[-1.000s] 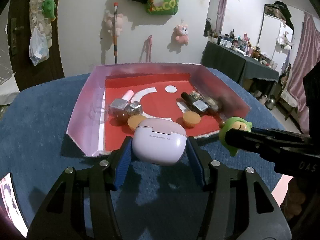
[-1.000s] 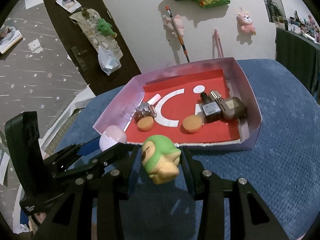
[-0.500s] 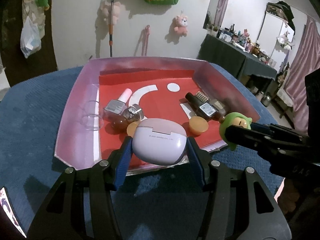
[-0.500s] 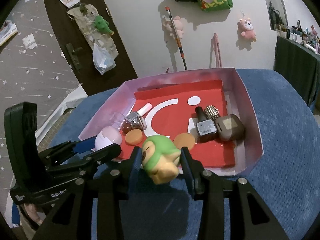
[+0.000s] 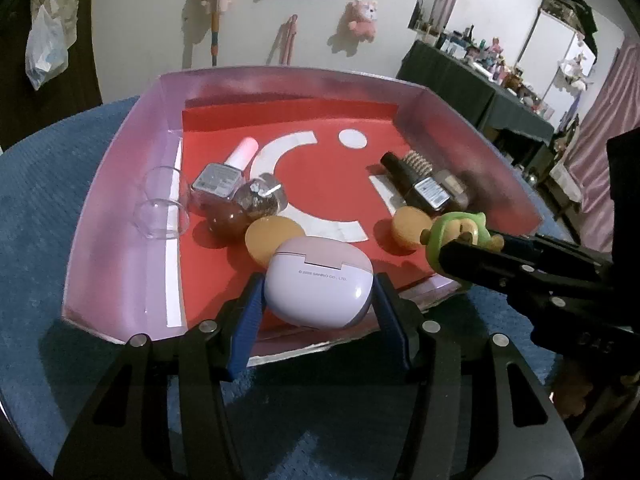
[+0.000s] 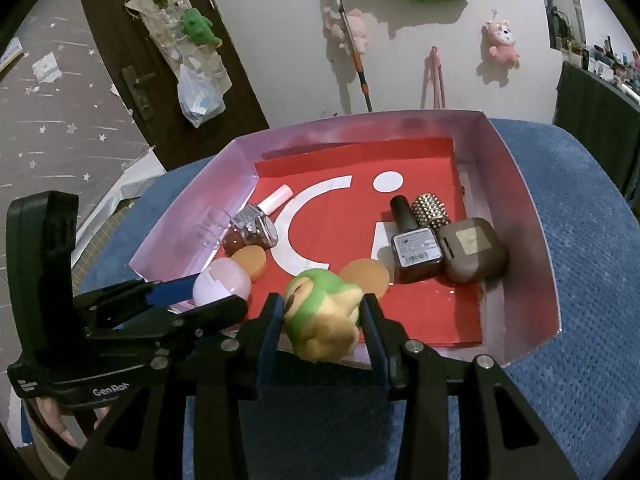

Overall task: Organize rigid objects
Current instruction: 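Carry the earbud case and green figurine into the pink box, then set the earbud case and figurine on the red liner and open both tools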

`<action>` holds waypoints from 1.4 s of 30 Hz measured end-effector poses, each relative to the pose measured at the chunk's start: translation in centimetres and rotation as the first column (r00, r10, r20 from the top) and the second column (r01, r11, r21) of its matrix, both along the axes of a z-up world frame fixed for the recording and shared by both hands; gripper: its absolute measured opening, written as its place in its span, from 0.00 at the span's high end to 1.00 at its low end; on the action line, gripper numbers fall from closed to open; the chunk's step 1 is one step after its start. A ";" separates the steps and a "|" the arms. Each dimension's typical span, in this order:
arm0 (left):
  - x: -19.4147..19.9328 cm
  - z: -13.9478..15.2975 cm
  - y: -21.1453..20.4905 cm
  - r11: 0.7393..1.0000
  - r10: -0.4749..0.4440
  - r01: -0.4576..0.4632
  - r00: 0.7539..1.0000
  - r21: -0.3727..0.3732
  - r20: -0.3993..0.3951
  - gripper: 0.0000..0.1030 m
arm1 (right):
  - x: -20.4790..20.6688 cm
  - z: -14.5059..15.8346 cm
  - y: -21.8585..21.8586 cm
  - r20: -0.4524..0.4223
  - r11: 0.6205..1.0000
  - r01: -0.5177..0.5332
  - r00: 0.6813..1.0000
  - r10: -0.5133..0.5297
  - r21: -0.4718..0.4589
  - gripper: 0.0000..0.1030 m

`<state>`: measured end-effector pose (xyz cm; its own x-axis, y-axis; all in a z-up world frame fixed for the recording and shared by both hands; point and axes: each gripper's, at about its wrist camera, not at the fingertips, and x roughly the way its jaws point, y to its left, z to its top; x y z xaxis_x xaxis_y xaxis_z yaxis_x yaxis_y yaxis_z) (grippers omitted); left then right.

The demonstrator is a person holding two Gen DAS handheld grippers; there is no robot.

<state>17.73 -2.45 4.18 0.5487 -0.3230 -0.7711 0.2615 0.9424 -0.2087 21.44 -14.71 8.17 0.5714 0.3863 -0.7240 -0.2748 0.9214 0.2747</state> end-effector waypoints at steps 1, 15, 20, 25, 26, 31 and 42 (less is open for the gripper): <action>0.1 -0.2 0.0 1.000 -0.001 0.001 1.000 0.002 -0.007 0.50 | 0.1 -0.1 0.0 -0.004 1.000 -0.003 1.000 0.002 -0.002 0.59; 1.1 -0.9 0.2 1.000 0.004 -0.005 1.000 -0.011 -0.030 0.50 | 1.5 -1.8 0.7 -0.052 0.999 -0.015 0.999 0.013 -0.038 0.59; 1.8 -0.8 0.2 1.000 0.030 -0.030 0.999 0.005 -0.020 0.50 | 1.9 -1.8 1.0 -0.033 0.998 -0.004 0.999 0.001 -0.068 0.59; 2.6 -1.1 0.5 0.998 0.069 -0.069 0.997 0.011 -0.016 0.50 | 2.3 -1.9 1.1 -0.014 0.996 0.011 1.000 -0.012 -0.087 0.60; 2.8 -1.1 0.5 0.997 0.074 -0.074 0.997 0.007 -0.018 0.50 | 2.4 -1.9 1.1 -0.013 0.996 0.014 1.000 -0.015 -0.087 0.60; 3.2 -1.3 0.4 0.996 0.083 -0.083 0.996 0.016 -0.020 0.50 | 2.9 -1.9 1.0 -0.010 0.996 0.027 1.000 -0.028 -0.082 0.59; 3.8 -1.5 -0.1 0.996 0.083 -0.082 0.996 0.026 -0.023 0.50 | 3.6 -2.3 0.8 0.000 0.994 0.056 0.998 -0.057 -0.090 0.60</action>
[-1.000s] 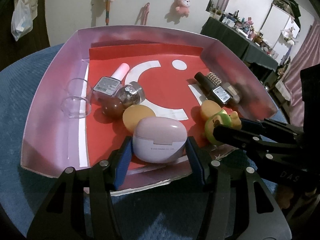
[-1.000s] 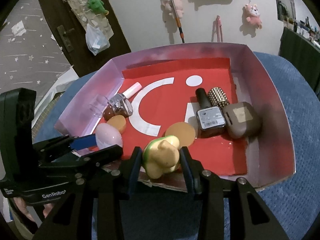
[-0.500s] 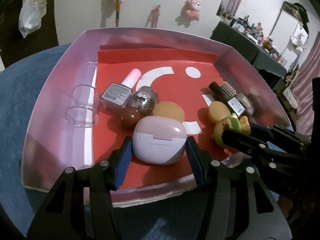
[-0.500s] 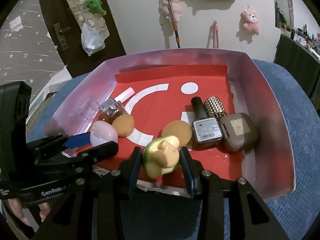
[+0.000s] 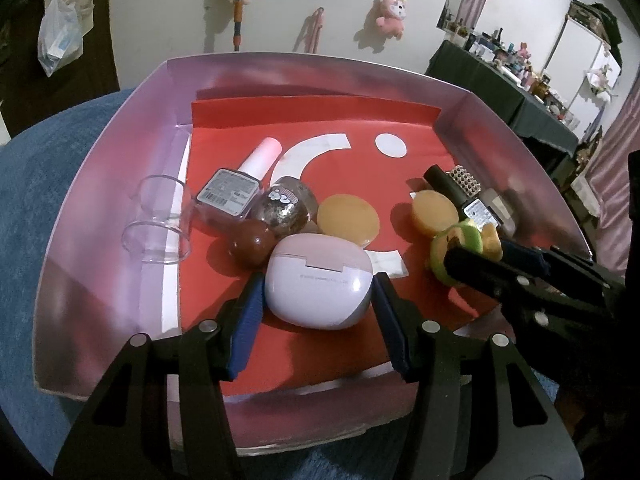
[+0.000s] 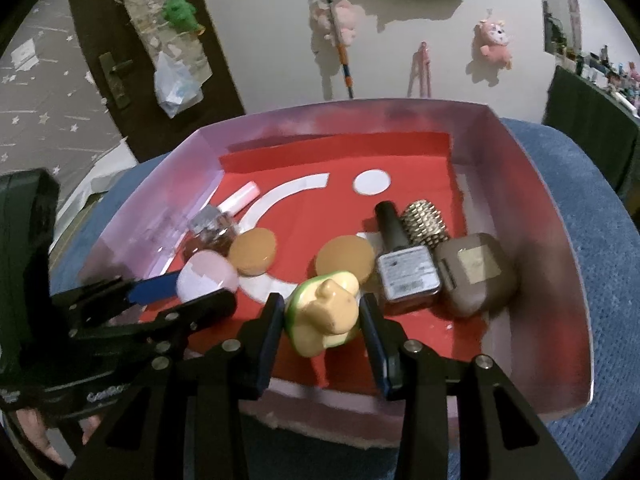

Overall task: Organize rigid objects
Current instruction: 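Set the earbud case and figurine on the red liner and open both tools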

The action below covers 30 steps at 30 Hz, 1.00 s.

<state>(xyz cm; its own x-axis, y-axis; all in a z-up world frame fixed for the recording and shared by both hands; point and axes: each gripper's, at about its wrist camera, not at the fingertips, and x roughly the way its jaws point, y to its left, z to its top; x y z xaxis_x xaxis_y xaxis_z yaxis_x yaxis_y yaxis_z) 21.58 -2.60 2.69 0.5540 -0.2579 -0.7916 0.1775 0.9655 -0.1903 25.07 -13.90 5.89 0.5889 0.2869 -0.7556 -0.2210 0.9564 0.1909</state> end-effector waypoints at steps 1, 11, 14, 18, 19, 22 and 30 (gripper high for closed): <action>0.0 -0.1 0.0 1.000 0.000 0.000 1.000 0.000 0.001 0.50 | 0.2 0.0 -0.2 0.003 1.000 0.009 1.000 -0.009 0.000 0.60; 0.2 -0.2 -0.2 1.000 0.000 0.000 1.000 0.008 0.006 0.50 | 0.4 -0.2 0.0 0.021 1.000 0.013 1.000 -0.013 -0.004 0.59; 0.2 -0.2 -0.2 1.000 0.000 0.000 1.000 0.008 0.006 0.50 | 0.4 -0.2 0.0 0.020 1.000 0.014 1.000 -0.014 -0.001 0.59; 0.2 -0.2 -0.2 1.000 -0.001 0.001 1.000 0.009 0.007 0.50 | 0.4 -0.2 0.1 0.018 1.000 0.014 1.000 -0.014 0.001 0.59; 0.2 -0.2 -0.2 1.000 -0.002 0.002 1.000 0.013 0.008 0.50 | 0.4 -0.2 0.1 0.018 1.000 0.014 1.000 -0.014 0.001 0.59; 0.2 -0.2 -0.2 1.000 -0.002 0.001 1.000 0.019 0.013 0.50 | 0.4 -0.2 0.1 0.019 1.000 0.014 1.000 -0.014 0.004 0.59; 0.0 -0.1 -0.3 1.000 0.007 -0.007 1.000 0.025 0.014 0.49 | 0.4 -0.2 0.1 0.018 1.000 0.014 1.000 -0.014 0.004 0.59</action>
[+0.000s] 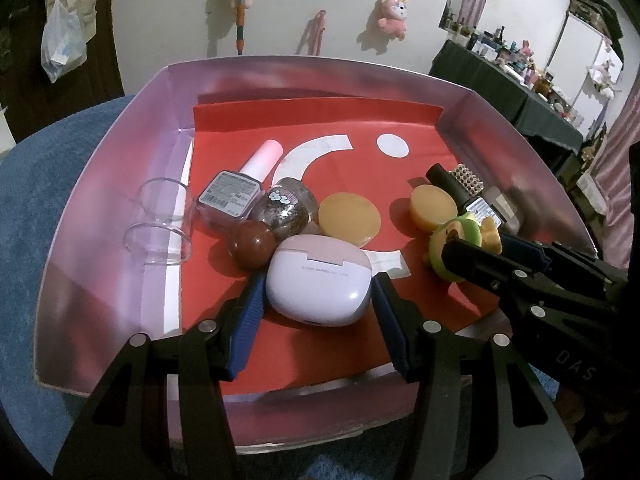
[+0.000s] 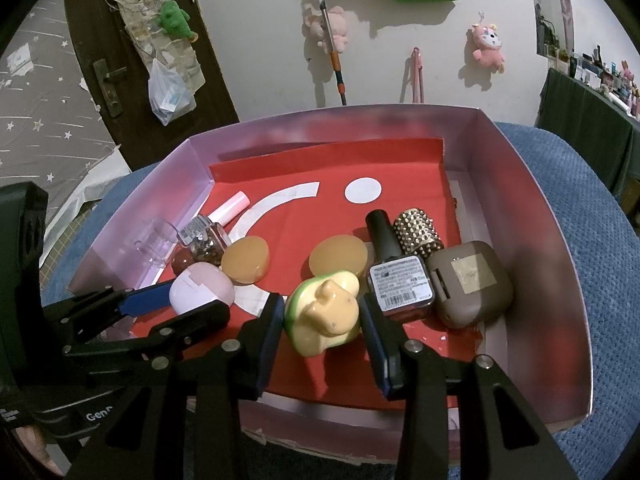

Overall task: Organize rigid objects
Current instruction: 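Set the earbud case and figurine on the red liner and open both tools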

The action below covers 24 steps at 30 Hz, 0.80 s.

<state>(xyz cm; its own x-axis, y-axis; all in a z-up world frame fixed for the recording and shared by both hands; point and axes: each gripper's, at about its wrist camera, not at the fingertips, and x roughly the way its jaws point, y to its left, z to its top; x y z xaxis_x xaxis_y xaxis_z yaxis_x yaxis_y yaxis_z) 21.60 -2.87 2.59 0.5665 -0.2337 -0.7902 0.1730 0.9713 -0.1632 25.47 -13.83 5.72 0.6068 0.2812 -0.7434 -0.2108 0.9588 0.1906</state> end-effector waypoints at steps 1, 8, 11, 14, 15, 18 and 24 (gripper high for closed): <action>0.0 0.0 0.0 1.000 0.001 -0.001 1.000 0.001 0.001 0.49 | 0.0 0.0 0.0 0.000 1.000 0.000 1.000 0.000 0.000 0.59; -0.2 0.2 -0.2 1.000 0.004 -0.004 1.000 0.007 0.018 0.41 | 0.0 0.0 0.0 0.000 1.000 0.000 1.000 0.000 -0.002 0.59; -0.3 0.3 -0.1 1.000 0.004 -0.004 1.000 0.004 0.026 0.41 | 0.0 0.0 0.0 -0.002 1.000 0.000 1.000 0.000 0.000 0.59; -0.3 0.4 -0.1 1.000 0.001 -0.001 1.000 0.005 0.029 0.41 | 0.0 0.0 0.0 -0.002 1.000 0.000 1.000 0.000 -0.001 0.59; -0.3 0.5 -0.1 1.000 0.002 -0.003 0.999 0.007 0.032 0.41 | 0.0 0.0 0.0 -0.003 1.000 0.000 1.000 0.000 0.001 0.59; -0.5 0.7 0.2 1.000 0.008 -0.009 0.999 0.006 0.039 0.31 | -0.1 -0.1 -0.1 -0.003 1.000 0.003 1.000 -0.003 0.012 0.59; -1.4 1.6 0.8 1.000 0.026 -0.026 0.997 -0.002 0.067 0.25 | -1.1 0.6 -0.3 0.032 1.000 0.017 0.999 -0.017 0.003 0.45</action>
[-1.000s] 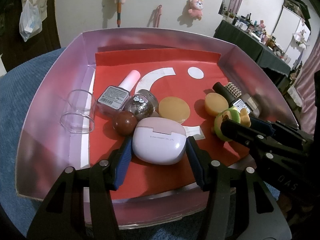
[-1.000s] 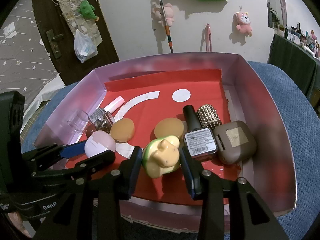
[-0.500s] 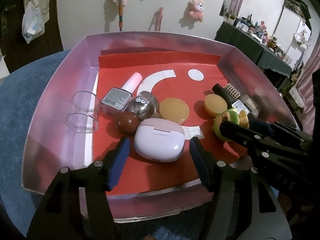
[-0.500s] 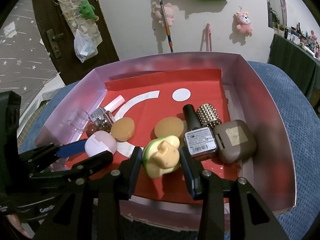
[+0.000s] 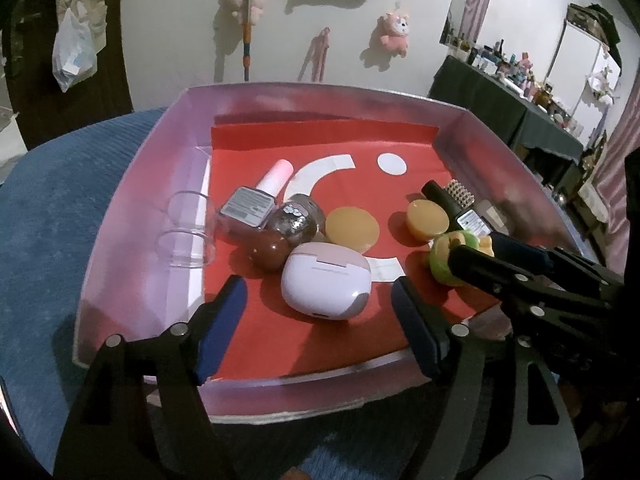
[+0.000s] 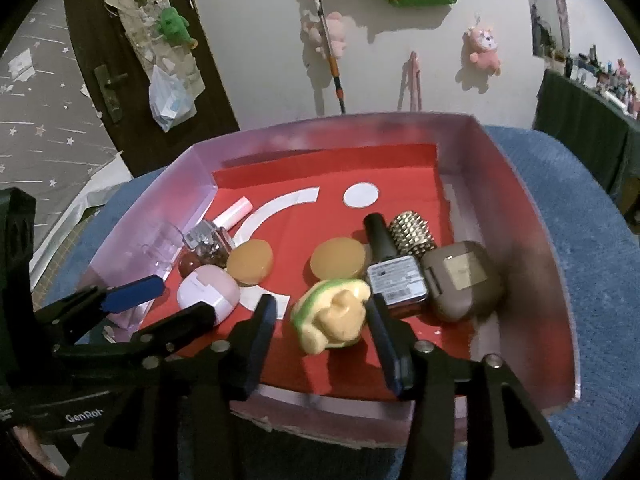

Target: Organize rigid objects

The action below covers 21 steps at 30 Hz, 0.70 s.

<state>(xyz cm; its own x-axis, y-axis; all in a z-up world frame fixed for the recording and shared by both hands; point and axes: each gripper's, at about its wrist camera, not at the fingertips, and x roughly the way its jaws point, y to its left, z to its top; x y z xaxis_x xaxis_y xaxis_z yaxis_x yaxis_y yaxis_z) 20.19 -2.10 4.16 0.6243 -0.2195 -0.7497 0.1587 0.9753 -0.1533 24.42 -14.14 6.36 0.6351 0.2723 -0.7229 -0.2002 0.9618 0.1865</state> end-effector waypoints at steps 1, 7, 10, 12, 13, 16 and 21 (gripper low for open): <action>-0.2 0.2 0.2 1.000 0.006 -0.006 1.000 -0.001 0.008 0.21 | -0.1 0.2 -0.1 0.006 1.000 0.003 1.000 -0.003 0.001 0.44; -1.9 1.3 0.2 0.999 0.027 -0.029 0.997 0.030 0.067 0.16 | -1.7 1.6 -0.7 0.055 1.000 0.029 0.998 -0.029 -0.003 0.34; -2.8 1.7 0.2 0.997 0.043 -0.049 0.993 0.057 0.107 0.08 | -2.8 2.3 -0.9 0.090 0.999 0.050 0.995 -0.048 -0.016 0.27; -3.3 1.8 0.2 0.997 0.047 -0.055 0.991 0.059 0.125 0.08 | -3.5 2.7 -1.1 0.119 0.997 0.075 0.990 -0.072 -0.024 0.22; -3.6 1.8 0.2 0.997 0.047 -0.055 0.990 0.056 0.134 0.08 | -3.9 2.8 -1.3 0.129 0.996 0.087 0.988 -0.083 -0.025 0.21; -4.1 1.7 0.3 0.996 0.056 -0.066 0.987 0.060 0.153 0.03 | -4.7 2.8 -1.7 0.153 0.992 0.118 0.982 -0.112 -0.031 0.15; -5.1 1.1 0.3 0.991 0.069 -0.089 0.979 0.096 0.192 0.01 | -6.0 2.2 -1.5 0.199 0.983 0.166 0.969 -0.147 -0.083 0.12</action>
